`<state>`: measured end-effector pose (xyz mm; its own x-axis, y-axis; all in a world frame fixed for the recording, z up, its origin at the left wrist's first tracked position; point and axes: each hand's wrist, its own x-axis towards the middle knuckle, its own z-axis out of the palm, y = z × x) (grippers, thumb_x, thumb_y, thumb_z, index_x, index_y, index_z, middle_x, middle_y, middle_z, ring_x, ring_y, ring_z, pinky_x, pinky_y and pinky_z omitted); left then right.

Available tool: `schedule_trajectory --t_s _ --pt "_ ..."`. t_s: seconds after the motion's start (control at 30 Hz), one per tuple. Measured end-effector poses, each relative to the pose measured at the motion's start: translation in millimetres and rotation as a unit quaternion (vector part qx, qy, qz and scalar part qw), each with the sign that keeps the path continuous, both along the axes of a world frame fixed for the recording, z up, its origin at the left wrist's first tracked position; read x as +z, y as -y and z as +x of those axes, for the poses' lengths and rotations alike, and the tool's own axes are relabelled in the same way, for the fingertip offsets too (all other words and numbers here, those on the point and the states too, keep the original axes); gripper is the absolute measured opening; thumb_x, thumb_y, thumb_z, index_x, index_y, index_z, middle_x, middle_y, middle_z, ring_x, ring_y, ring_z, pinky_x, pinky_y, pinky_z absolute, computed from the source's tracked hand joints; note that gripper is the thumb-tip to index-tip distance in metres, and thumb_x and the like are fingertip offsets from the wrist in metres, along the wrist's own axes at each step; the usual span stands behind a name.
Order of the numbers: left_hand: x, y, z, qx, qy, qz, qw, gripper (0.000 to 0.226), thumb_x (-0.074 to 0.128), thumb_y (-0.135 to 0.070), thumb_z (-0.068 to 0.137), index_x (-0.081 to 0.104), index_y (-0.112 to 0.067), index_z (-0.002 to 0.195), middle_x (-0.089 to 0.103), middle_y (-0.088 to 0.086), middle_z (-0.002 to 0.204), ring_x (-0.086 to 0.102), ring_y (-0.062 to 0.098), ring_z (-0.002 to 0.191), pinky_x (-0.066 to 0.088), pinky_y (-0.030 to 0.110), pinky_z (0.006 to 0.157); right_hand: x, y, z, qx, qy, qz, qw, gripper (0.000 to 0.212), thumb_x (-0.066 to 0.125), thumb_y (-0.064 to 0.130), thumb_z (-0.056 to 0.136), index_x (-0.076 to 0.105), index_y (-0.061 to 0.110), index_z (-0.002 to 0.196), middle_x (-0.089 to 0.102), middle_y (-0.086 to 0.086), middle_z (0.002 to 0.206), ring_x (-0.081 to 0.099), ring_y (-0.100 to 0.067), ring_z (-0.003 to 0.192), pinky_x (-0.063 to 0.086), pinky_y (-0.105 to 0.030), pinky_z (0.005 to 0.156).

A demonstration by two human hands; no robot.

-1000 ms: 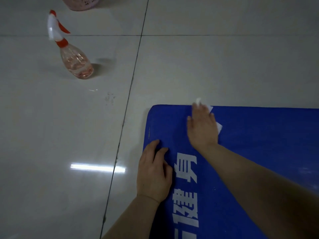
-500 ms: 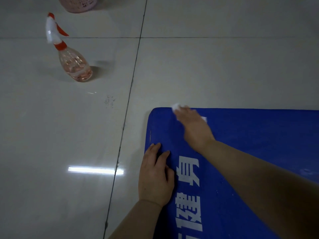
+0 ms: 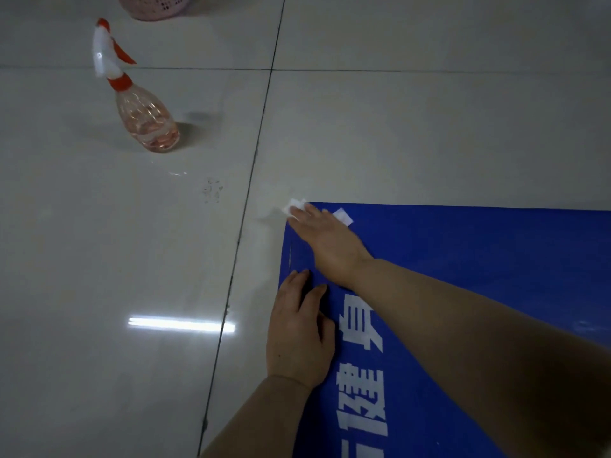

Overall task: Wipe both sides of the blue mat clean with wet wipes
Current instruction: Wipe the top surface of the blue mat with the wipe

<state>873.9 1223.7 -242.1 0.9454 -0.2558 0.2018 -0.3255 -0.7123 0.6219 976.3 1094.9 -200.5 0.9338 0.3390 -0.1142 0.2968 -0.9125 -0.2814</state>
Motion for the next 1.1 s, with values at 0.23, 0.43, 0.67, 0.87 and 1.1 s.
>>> schedule_trajectory --t_s 0.23,0.43,0.67,0.87,1.1 --pt "6.2 2.2 -0.9 0.016 -0.025 0.002 1.0 0.044 0.039 -0.026 0.085 0.065 -0.009 0.116 0.051 0.01 0.137 0.039 0.023 0.132 0.044 0.045 0.103 5.4 88.2 -60.7 -0.345 -0.021 -0.063 0.936 0.073 0.041 -0.003 0.092 -0.001 0.006 0.151 -0.003 -0.007 0.16 0.001 -0.025 0.147 0.006 -0.034 0.12" --pt "4.5 1.6 -0.6 0.002 -0.028 -0.007 1.0 0.037 0.066 -0.005 0.079 0.062 -0.003 0.116 0.052 0.015 0.135 0.043 0.025 0.129 0.047 0.048 0.1 -8.8 -7.8 -46.8 -0.11 0.025 -0.059 0.992 0.067 0.03 0.018 0.098 -0.01 -0.008 0.145 0.007 -0.018 0.156 0.011 -0.032 0.143 0.01 -0.042 0.119" --pt "6.3 3.8 0.2 0.025 -0.029 -0.01 0.999 0.039 0.07 0.002 0.075 0.066 -0.005 0.112 0.052 0.012 0.136 0.044 0.026 0.13 0.044 0.042 0.101 10.3 45.6 -69.2 -0.081 -0.012 -0.018 0.997 0.08 0.04 -0.013 0.088 -0.002 0.01 0.152 -0.004 -0.002 0.16 0.0 -0.017 0.147 0.008 -0.031 0.119" --pt "11.7 4.2 -3.9 0.02 0.0 0.042 0.999 0.037 0.073 0.005 0.073 0.068 0.002 0.11 0.058 0.021 0.128 0.056 0.038 0.117 0.05 0.051 0.094 16.7 96.1 -112.8 -0.302 -0.032 -0.015 0.953 0.08 0.046 -0.008 0.089 0.001 0.012 0.153 0.0 -0.005 0.16 0.014 -0.023 0.145 0.026 -0.035 0.114" --pt "9.2 -8.7 -53.4 0.108 -0.005 -0.006 0.994 0.04 0.066 0.002 0.082 0.058 0.002 0.121 0.053 0.02 0.132 0.049 0.024 0.118 0.038 0.032 0.103 -4.0 7.5 -100.3 -0.185 0.023 -0.02 0.982 0.073 0.042 0.005 0.092 0.0 0.007 0.151 0.003 -0.007 0.159 0.001 -0.025 0.146 0.002 -0.043 0.118"
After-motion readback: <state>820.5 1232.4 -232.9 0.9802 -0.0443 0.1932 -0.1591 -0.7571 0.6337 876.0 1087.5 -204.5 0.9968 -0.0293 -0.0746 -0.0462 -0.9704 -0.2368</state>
